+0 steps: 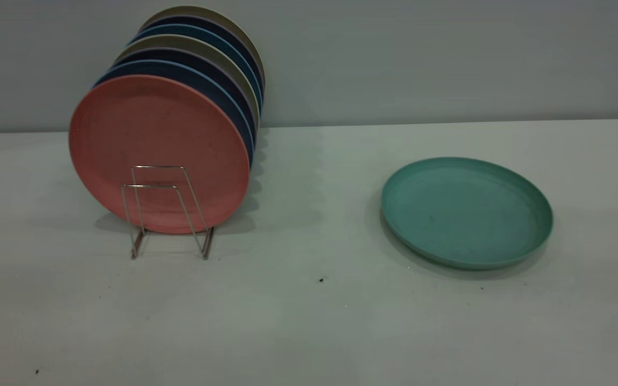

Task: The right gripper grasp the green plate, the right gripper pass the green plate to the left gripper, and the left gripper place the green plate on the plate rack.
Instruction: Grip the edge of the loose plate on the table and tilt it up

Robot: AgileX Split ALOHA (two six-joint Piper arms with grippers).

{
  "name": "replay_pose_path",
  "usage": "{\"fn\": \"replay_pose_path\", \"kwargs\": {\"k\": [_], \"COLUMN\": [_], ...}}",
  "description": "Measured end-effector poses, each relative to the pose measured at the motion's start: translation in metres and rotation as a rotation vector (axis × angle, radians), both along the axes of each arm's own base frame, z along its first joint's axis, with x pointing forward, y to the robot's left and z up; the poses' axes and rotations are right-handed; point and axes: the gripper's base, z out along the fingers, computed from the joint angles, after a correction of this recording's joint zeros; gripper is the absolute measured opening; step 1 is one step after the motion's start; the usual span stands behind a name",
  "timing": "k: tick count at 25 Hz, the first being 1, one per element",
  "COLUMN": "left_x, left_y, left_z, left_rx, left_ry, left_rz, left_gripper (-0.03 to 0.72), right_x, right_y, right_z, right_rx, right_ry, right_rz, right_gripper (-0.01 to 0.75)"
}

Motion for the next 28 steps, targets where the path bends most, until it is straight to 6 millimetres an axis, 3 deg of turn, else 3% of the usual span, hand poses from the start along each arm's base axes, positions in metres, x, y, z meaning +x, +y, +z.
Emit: {"fn": "replay_pose_path", "kwargs": {"k": [6, 11, 15, 21, 28], "left_x": [0.092, 0.159, 0.198, 0.236, 0.255], "left_y": [-0.002, -0.006, -0.022, -0.079, -0.153], "left_z": [0.003, -0.019, -0.044, -0.081, -0.119], "left_rx": [0.018, -0.029, -0.117, -0.223, -0.314], "left_ry": [0.155, 0.268, 0.326, 0.326, 0.334], "left_rz": [-0.023, -0.019, -0.082, -0.280, -0.395], "left_gripper": [0.555, 0.555, 0.555, 0.555, 0.555], "right_x": [0.079, 0.125, 0.151, 0.199, 0.249], "right_y": [0.008, 0.015, 0.020, 0.021, -0.008], "right_z": [-0.018, -0.056, -0.093, -0.133, -0.180], "right_rx": [0.070, 0.123, 0.171, 0.216, 0.274], "right_ry": [0.139, 0.238, 0.317, 0.364, 0.460], "right_rz": [0.042, 0.081, 0.111, 0.109, 0.046], "right_gripper": [0.500, 0.500, 0.500, 0.500, 0.500]}}
